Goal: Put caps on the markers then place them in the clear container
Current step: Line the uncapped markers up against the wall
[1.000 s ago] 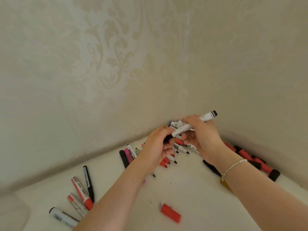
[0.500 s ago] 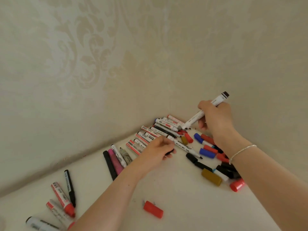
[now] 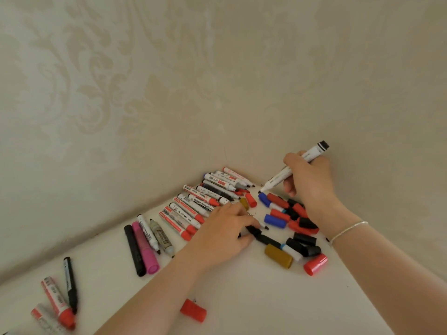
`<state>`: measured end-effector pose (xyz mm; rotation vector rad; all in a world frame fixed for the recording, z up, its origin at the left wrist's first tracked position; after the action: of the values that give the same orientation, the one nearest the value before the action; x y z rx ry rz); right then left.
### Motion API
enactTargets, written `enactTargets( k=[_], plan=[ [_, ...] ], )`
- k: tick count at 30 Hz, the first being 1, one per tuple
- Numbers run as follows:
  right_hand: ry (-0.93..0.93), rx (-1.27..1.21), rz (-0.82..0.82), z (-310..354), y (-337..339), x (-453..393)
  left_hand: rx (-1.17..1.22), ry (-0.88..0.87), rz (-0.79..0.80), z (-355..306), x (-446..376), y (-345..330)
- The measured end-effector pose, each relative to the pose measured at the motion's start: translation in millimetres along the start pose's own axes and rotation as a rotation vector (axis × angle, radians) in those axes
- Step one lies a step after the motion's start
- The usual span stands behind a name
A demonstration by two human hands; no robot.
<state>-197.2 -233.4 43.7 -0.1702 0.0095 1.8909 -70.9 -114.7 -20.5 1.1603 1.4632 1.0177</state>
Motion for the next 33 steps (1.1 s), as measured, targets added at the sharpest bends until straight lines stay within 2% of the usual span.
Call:
enactTargets(
  k=[11,15,21,28,33],
  plan=[
    [0.038,0.021,-0.003,-0.4,21.1,-4.3,-0.135,0.046,0.113,-8.7,-7.7,11.4],
    [0.051,0.009,-0.004,0.0,25.4,-5.7,-0.023,0.019,0.046,-26.1,-14.2,14.6],
    [0.077,-0.004,-0.002,0.4,30.1,-6.4,0.267,-0.052,0.142,-59.8,-30.4,8.1],
    [0.063,0.007,0.009,-4.0,35.4,-3.9,0.171,-0.034,0.256,-71.1,-44.4,-6.1],
    [0.041,0.005,0.032,-6.2,35.1,-4.0,0.184,0.006,0.25,-71.9,-46.7,-8.5]
  ],
)
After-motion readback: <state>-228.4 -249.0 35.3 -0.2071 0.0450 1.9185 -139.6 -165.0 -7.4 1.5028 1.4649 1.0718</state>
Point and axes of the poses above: each hand's wrist, its own x-axis away from the middle knuckle, its own y-axis out of the back of the hand, z = x × y, the point moved 2 cm from there along -x, towards the middle knuckle
